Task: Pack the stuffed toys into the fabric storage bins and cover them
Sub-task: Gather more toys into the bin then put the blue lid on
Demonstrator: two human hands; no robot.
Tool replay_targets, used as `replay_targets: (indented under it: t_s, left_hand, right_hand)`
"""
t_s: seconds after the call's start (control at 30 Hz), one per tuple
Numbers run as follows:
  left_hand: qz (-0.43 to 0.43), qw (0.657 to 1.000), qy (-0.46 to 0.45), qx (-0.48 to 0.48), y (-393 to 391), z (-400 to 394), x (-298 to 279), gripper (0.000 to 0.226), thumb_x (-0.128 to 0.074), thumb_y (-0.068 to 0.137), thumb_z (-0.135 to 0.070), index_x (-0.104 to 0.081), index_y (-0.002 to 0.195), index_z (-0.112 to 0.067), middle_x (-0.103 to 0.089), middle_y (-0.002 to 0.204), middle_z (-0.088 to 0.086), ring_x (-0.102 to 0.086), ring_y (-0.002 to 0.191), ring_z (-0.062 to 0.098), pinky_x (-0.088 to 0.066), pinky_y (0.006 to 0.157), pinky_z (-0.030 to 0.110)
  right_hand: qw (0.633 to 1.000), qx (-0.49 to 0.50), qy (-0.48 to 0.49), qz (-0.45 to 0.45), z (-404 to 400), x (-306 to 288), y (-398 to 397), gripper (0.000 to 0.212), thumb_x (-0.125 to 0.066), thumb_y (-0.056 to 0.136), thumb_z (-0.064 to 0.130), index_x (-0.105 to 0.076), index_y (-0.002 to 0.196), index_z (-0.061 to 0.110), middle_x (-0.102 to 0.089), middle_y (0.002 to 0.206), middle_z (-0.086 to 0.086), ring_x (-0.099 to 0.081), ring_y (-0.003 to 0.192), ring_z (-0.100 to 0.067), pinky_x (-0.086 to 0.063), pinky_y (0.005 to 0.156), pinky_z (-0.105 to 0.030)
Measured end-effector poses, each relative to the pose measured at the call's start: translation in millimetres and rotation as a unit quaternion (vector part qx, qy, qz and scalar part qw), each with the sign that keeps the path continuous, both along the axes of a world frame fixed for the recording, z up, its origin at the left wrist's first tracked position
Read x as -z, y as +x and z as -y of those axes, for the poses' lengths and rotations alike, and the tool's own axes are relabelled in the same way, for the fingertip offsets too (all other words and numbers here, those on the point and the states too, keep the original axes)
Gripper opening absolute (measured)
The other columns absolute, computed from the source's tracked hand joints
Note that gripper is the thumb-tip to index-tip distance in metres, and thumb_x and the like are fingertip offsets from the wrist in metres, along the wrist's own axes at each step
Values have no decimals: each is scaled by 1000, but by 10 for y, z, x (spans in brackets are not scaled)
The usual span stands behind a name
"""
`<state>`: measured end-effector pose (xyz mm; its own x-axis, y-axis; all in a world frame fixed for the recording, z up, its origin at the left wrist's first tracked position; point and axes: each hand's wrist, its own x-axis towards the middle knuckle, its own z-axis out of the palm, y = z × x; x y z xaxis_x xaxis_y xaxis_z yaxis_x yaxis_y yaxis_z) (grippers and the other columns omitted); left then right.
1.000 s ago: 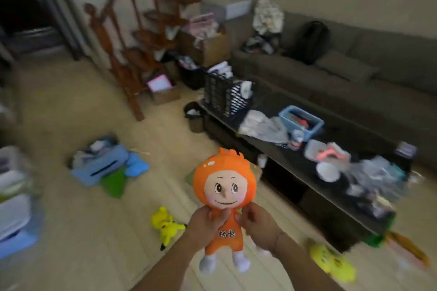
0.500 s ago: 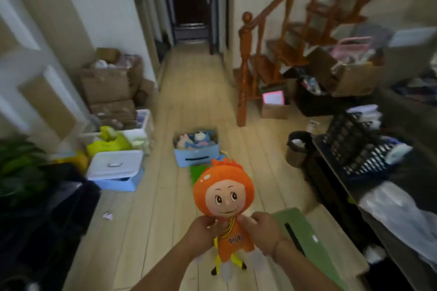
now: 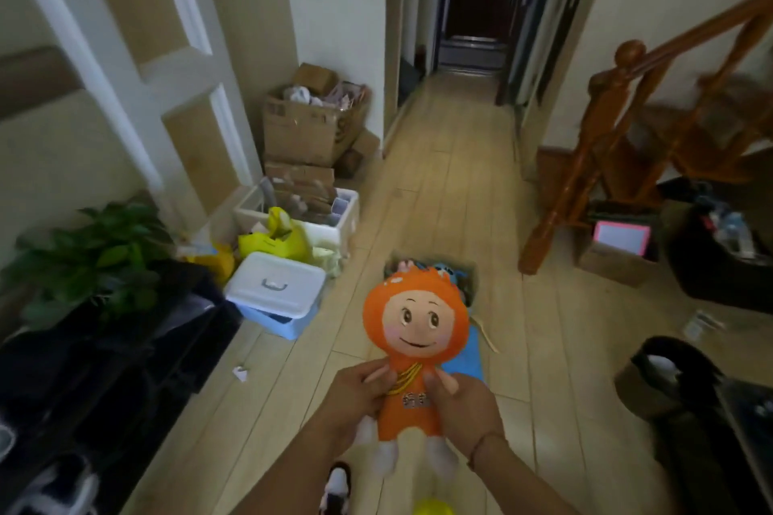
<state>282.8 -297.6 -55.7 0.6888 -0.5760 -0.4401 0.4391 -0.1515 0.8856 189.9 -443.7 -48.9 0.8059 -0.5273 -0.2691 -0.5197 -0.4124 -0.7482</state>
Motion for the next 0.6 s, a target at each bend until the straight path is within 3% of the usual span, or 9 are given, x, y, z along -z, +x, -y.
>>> replay_targets:
  t_s: [0.1,0.17,0.27,0.3,0.4,0.5,0.6]
  left_hand:
    - [-16,999,24,23,771,124,218,35,-74,74,-29,-74,104,-12,-62,66,3,-46,50,10,-34,48,22]
    - [4,997,70,31,1210,246,278,31,-74,80,-29,-74,105,-10,-63,65,1,-47,48,8,-35,46,22]
    - [-10,998,60,35,1762,482,276,19,-66,90,-14,-72,106,-6,-70,64,-3,-57,49,5,-40,45,19]
    - [-26,998,51,37,1940,564,275,16,-65,90,-10,-72,104,-6,-72,67,-2,-62,51,5,-43,45,18]
    - [-64,995,40,70,2409,864,312,16,-67,87,-5,-71,103,-9,-77,81,5,-73,70,14,-55,57,24]
    - [-87,990,43,105,2689,1179,398,21,-71,85,-8,-71,105,-8,-77,91,8,-74,83,20,-58,68,32]
    - [-127,982,59,128,2871,1475,475,32,-72,82,-11,-68,112,-2,-77,90,8,-73,80,20,-57,68,31]
  right_hand:
    - [999,-21,22,-10,209,82,687,34,-57,85,54,-48,60,34,-51,58,11,-48,60,2,-32,54,-12]
    - [1000,-18,15,-7,246,140,1131,31,-58,81,53,-51,61,30,-52,56,9,-52,56,1,-33,52,-10]
    - [998,26,58,-5,318,184,1646,26,-67,81,39,-56,63,24,-57,59,7,-56,57,-2,-40,52,-10]
    - [996,32,80,-14,378,213,1769,22,-70,80,37,-59,66,24,-60,63,6,-57,60,-4,-43,55,-11]
    - [989,68,119,-49,651,340,2017,14,-74,79,30,-64,74,21,-65,72,2,-60,70,-13,-51,69,-31]
    - [985,87,125,-81,975,413,2159,20,-74,79,31,-65,79,13,-64,72,1,-58,68,-13,-50,68,-30]
    - [975,139,158,-71,1299,469,2322,28,-76,76,37,-63,85,14,-69,86,-3,-65,83,-17,-55,80,-37]
